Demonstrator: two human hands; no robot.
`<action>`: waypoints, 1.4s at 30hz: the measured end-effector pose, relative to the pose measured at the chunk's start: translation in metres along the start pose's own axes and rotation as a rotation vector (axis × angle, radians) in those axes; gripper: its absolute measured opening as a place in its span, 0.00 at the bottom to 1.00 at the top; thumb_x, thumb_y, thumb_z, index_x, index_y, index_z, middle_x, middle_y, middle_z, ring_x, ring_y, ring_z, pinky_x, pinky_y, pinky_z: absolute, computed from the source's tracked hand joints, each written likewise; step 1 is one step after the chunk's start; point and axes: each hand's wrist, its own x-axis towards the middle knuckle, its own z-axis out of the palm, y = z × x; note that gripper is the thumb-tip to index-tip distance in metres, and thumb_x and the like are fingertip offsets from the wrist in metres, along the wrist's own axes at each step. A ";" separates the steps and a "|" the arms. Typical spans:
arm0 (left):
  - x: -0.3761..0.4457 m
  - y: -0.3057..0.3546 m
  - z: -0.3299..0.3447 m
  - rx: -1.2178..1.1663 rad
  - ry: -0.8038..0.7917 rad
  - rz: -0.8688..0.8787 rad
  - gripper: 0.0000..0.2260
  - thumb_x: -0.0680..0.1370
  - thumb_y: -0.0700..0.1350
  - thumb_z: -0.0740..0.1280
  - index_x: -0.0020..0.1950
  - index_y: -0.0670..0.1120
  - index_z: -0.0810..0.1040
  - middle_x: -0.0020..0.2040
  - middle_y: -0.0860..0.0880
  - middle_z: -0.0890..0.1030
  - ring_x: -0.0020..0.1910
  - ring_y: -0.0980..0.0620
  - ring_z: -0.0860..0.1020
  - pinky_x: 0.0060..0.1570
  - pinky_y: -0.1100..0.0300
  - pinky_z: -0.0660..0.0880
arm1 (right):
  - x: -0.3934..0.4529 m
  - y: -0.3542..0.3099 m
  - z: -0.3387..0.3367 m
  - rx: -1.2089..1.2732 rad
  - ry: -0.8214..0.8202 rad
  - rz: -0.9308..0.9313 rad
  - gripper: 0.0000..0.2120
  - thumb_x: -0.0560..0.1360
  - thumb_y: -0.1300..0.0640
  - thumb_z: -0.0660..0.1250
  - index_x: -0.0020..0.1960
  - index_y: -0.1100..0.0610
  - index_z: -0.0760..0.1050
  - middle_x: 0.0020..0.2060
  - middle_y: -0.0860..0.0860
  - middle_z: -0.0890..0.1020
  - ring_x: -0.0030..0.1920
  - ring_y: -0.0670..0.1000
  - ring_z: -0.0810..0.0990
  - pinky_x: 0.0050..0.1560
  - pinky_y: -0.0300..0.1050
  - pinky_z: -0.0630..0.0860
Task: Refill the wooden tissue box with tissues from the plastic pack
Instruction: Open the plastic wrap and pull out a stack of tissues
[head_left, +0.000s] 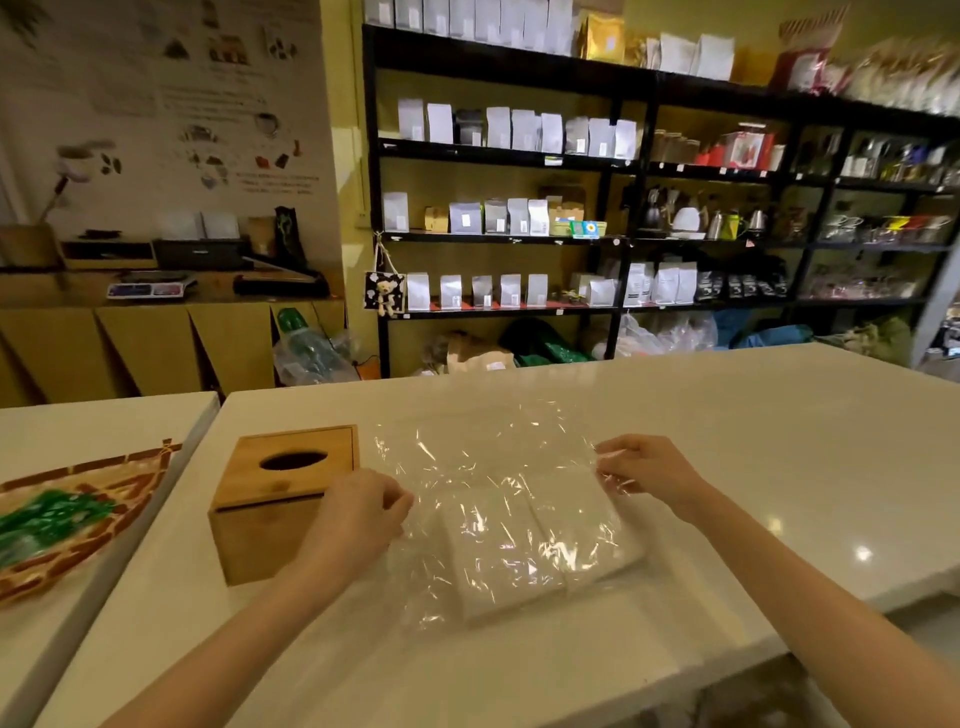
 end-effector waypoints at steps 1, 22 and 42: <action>0.000 0.000 0.004 0.068 0.009 0.023 0.13 0.77 0.43 0.63 0.37 0.38 0.80 0.34 0.43 0.83 0.34 0.47 0.81 0.39 0.52 0.79 | 0.001 0.001 0.003 0.006 0.005 0.009 0.06 0.69 0.65 0.71 0.45 0.58 0.79 0.26 0.50 0.80 0.23 0.42 0.76 0.28 0.33 0.74; -0.026 -0.031 0.027 -0.091 -0.086 -0.014 0.17 0.79 0.49 0.57 0.68 0.52 0.65 0.53 0.55 0.78 0.54 0.53 0.77 0.55 0.56 0.73 | 0.020 -0.043 0.098 -0.656 -0.281 -0.450 0.14 0.75 0.53 0.65 0.60 0.54 0.74 0.59 0.53 0.76 0.61 0.52 0.70 0.56 0.42 0.65; -0.029 -0.031 0.038 -0.700 -0.060 -0.296 0.10 0.76 0.48 0.64 0.53 0.46 0.80 0.35 0.56 0.81 0.36 0.55 0.76 0.43 0.58 0.72 | 0.011 -0.051 0.150 -0.255 -0.468 -0.547 0.04 0.73 0.60 0.68 0.45 0.58 0.81 0.38 0.45 0.79 0.39 0.43 0.76 0.45 0.32 0.71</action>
